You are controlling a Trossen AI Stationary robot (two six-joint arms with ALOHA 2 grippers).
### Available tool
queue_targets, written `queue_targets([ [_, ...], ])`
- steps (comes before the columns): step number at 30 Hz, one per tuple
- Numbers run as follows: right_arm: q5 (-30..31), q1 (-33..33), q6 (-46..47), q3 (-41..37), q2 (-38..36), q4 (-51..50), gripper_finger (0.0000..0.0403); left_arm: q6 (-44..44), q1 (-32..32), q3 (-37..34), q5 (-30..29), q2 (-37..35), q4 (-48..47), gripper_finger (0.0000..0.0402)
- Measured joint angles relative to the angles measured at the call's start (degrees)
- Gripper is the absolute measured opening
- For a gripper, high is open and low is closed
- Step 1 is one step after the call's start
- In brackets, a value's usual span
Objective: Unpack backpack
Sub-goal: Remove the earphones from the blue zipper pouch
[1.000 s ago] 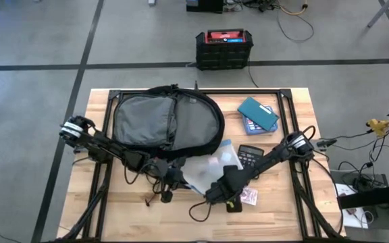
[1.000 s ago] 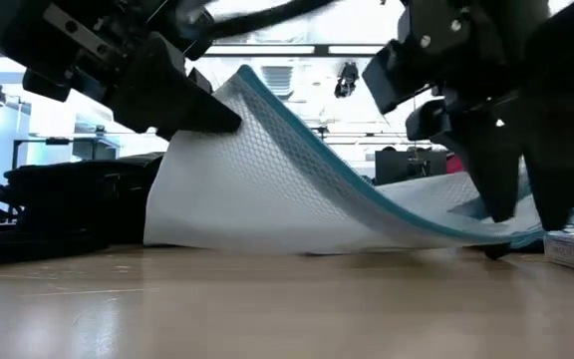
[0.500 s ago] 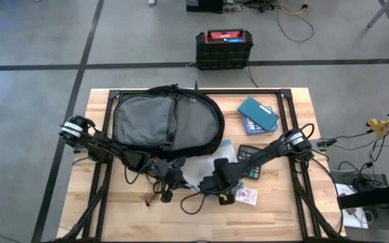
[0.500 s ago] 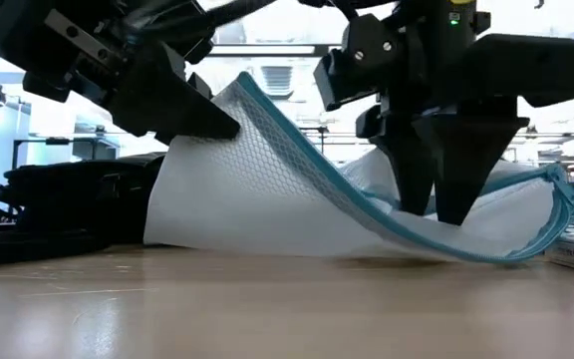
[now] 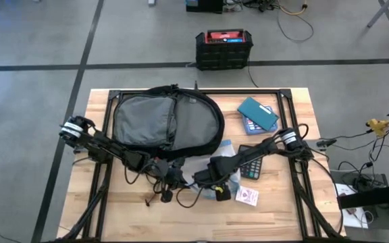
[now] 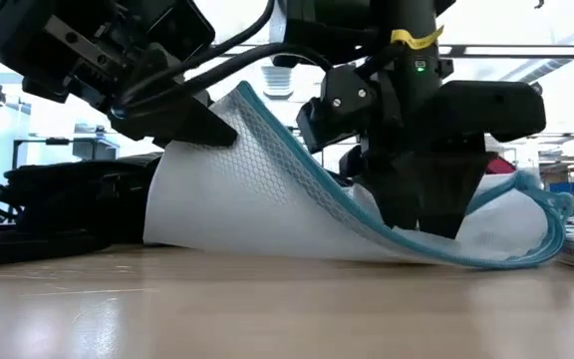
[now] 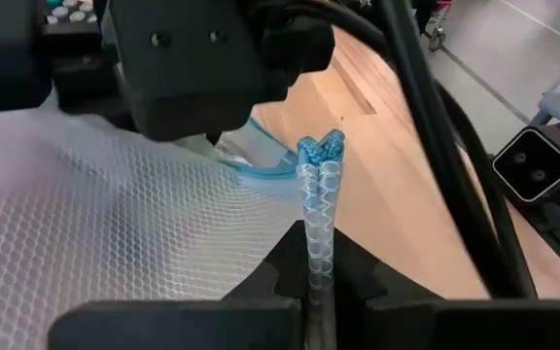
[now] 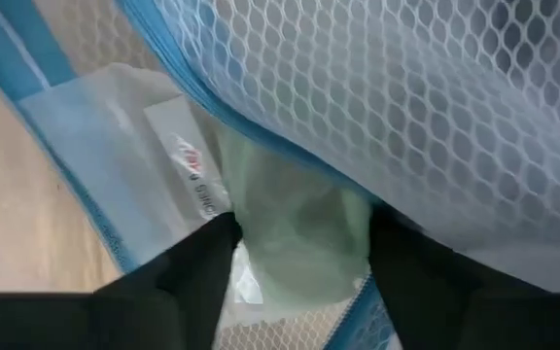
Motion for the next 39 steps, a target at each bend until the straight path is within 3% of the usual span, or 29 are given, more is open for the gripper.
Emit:
queue_targets([
  [6,-0.63,1.55,1.58,-0.13,-3.14,-1.03,0.0034,-0.26,0.02,-0.01,-4.26,0.0,-2.84,0.0],
  [15,-4.77,7.29,5.66,-0.21,-10.73,-1.45,0.0052,-2.15,0.07,-0.04,-14.09,0.02,-7.41,0.0],
  [23,-4.52,12.95,17.92,-1.66,-15.21,-8.71,0.0034,-4.37,0.07,-0.07,-14.64,0.02,-9.46,0.0],
  [30,-5.04,16.62,32.84,-13.38,-19.67,-8.45,0.0034,-4.55,-0.02,-0.07,-14.62,0.02,-9.64,0.0],
  [37,-4.51,20.27,47.81,-26.46,-29.26,7.16,0.0034,-4.33,-0.11,0.18,-13.11,-0.26,-9.3,0.0],
  [39,-2.3,20.84,52.31,-29.13,-31.31,7.23,0.0034,-4.29,-0.09,0.86,-11.42,-0.4,-9.4,0.0],
])
